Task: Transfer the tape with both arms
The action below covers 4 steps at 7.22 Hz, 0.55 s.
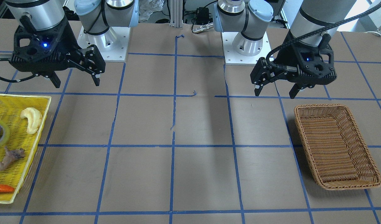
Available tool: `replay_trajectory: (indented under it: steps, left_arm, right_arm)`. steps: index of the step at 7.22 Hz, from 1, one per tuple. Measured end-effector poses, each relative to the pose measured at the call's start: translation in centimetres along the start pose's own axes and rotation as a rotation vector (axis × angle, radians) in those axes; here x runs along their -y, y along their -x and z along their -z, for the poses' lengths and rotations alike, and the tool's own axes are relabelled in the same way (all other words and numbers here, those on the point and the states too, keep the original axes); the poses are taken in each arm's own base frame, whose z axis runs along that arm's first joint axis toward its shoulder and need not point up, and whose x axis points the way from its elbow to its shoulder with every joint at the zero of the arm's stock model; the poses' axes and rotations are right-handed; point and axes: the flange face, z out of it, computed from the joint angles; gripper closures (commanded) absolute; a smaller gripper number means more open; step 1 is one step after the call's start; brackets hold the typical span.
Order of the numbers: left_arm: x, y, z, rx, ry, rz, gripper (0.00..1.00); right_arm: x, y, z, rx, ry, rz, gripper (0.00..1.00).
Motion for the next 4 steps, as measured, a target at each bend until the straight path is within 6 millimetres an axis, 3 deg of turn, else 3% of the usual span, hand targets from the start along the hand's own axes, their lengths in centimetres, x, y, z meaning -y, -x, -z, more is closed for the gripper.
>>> replay_trajectory:
  steps: [2,4]
  left_arm:
    - [0.0,0.1,0.0,0.0,-0.002,0.001,0.0]
    - [0.1,0.1,0.0,0.001,-0.004,0.001,0.0]
  right_arm:
    - [0.4,-2.7,-0.3,-0.007,0.009,-0.033,0.0]
    - [0.5,-8.7,-1.0,-0.028,0.054,-0.058,0.0]
